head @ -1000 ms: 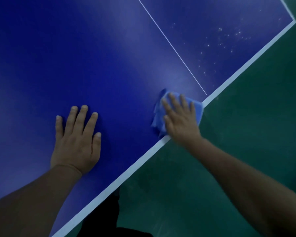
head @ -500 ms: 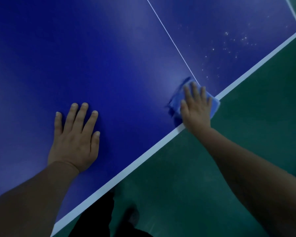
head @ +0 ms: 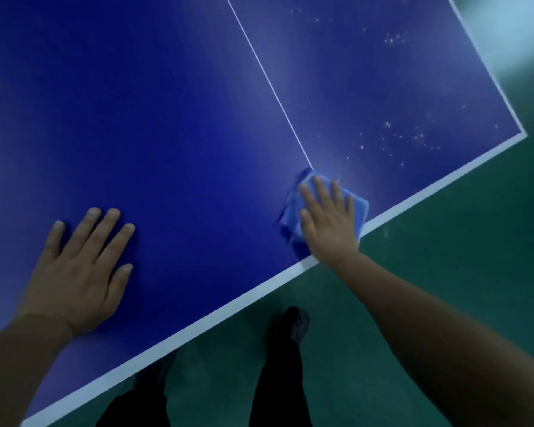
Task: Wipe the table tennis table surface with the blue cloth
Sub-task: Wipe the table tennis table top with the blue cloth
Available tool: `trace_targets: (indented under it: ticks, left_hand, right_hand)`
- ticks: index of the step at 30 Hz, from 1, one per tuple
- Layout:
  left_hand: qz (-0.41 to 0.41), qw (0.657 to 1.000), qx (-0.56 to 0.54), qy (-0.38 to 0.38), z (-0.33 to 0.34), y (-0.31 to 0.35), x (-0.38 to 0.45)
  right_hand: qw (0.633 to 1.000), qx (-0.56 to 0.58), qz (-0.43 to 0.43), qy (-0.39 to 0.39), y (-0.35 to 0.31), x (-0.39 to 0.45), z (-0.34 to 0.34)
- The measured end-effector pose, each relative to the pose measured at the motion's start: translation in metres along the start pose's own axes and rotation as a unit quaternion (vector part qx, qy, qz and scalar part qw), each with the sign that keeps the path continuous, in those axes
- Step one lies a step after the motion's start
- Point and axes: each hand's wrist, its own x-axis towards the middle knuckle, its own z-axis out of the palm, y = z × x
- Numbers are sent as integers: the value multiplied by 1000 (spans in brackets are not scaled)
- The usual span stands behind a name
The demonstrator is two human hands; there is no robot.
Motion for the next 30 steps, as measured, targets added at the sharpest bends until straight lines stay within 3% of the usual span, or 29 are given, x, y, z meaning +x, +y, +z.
trace_targets:
  ticks: [2, 3, 5, 7, 9, 11, 14, 16, 18, 20, 21, 24, 26, 28, 30]
  left_hand:
    - [-41, 999, 3, 19, -1, 12, 0]
    - [-80, 996, -3, 29, -3, 29, 4]
    - [-147, 988, -40, 28, -5, 61, 4]
    - [-205, 976, -62, 44, -4, 118, 12]
    - [-253, 962, -84, 57, 0, 181, 29]
    - [-285, 952, -94, 55, 7, 229, 52]
    - [-272, 959, -73, 30, 23, 272, 78]
    - [-260, 964, -52, 15, 32, 279, 83]
    - [-264, 964, -30, 11, 34, 279, 83]
    - [-267, 963, -16, 8, 33, 280, 84]
    - [-269, 963, -18, 8, 32, 281, 84]
    - [-270, 963, -10, 2, 34, 281, 84]
    - [-274, 962, -8, 0, 33, 282, 85]
    - [-275, 961, -5, -5, 33, 281, 86]
    - [-276, 961, -9, -6, 32, 281, 85]
  right_hand:
    - [993, 25, 112, 15, -3, 12, -1]
    - [994, 30, 104, 26, -15, 12, 0]
    - [998, 42, -46, 25, -65, -6, 8]
    - [971, 22, -237, -15, -80, -18, 10]
    - [955, 20, -295, -13, -47, 14, 3]
    - [973, 17, -227, 30, 12, 66, -2]
    - [998, 14, -10, 59, 130, 132, -16]
    - [991, 59, 111, 45, 197, 153, -33]
    - [978, 93, 183, 40, 215, 157, -36]
    - [982, 72, 162, 69, 181, 140, -27]
    - [989, 61, 104, 82, 154, 120, -20]
    - [978, 18, -201, 44, 87, 33, 5]
    - [954, 5, -298, 25, 101, 25, 7]
    - [967, 6, -249, 58, 148, 65, 2]
    - [994, -13, -84, 71, 212, 113, -11]
